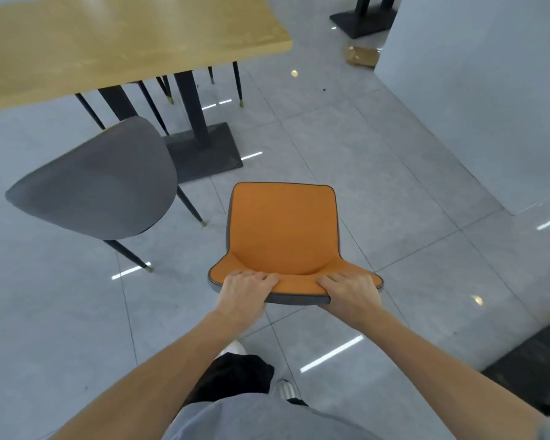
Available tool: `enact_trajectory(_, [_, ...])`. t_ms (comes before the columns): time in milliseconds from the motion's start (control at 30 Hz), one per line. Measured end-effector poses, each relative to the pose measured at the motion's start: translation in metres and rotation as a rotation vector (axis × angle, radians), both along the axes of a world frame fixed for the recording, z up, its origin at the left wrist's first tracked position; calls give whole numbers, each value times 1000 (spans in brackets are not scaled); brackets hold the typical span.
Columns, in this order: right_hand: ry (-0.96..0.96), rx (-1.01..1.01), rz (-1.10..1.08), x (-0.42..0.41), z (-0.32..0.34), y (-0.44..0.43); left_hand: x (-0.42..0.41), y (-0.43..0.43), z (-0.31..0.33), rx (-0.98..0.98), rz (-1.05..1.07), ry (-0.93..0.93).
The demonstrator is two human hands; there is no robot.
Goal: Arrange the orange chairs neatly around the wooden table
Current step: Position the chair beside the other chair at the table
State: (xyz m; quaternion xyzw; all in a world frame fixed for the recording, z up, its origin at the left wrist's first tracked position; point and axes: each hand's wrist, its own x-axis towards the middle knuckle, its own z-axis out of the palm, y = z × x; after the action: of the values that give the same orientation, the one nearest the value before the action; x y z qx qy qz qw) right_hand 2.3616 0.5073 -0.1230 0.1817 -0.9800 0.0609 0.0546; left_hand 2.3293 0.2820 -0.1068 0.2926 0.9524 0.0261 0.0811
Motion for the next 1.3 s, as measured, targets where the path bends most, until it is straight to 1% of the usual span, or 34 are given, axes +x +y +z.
enact_trajectory(300, [51, -33, 27, -110, -4, -49, -106, -50, -1, -27, -10, 39])
enact_trajectory(500, [27, -45, 14, -173, -5, -85, -172, -86, -6, -34, -13, 42])
enact_trajectory(733, [5, -50, 5, -240, -5, -110, -238, -114, -11, 14, 4, 38])
enact_trajectory(933, [29, -39, 13, -291, -5, -131, -294, -136, -12, 45, -6, 41])
enact_trajectory(1300, [46, 7, 45, -387, -9, -127, -377, -132, -14, 49, 39, 50])
